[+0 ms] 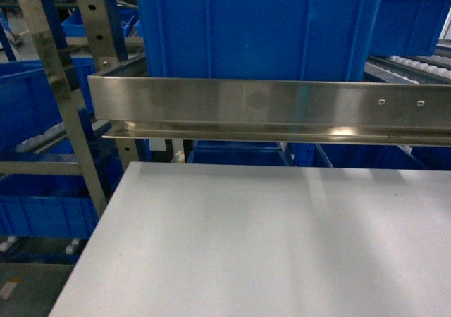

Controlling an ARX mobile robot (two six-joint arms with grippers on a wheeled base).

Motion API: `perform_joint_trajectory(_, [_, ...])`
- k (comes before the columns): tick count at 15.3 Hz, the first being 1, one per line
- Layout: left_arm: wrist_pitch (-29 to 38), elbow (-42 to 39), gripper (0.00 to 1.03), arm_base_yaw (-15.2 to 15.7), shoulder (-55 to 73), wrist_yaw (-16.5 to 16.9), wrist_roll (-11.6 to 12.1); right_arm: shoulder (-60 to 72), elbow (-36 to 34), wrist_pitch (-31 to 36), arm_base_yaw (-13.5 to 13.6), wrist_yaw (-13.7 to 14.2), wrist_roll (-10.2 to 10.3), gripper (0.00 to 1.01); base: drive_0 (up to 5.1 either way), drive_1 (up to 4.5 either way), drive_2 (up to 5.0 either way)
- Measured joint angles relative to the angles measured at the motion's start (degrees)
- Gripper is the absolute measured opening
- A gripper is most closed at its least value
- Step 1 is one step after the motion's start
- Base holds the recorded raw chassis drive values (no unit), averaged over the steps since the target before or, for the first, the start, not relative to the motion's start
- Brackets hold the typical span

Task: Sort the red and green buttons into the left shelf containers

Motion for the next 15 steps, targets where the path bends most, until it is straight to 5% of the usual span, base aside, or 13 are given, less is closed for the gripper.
perform_joint_trajectory(15, [0.3, 0.0, 0.26, 0.2, 0.0, 0.0, 0.0, 0.0, 0.0, 0.2, 0.0, 0.0, 0.0, 0.26, -4.9, 2.15, 2.8])
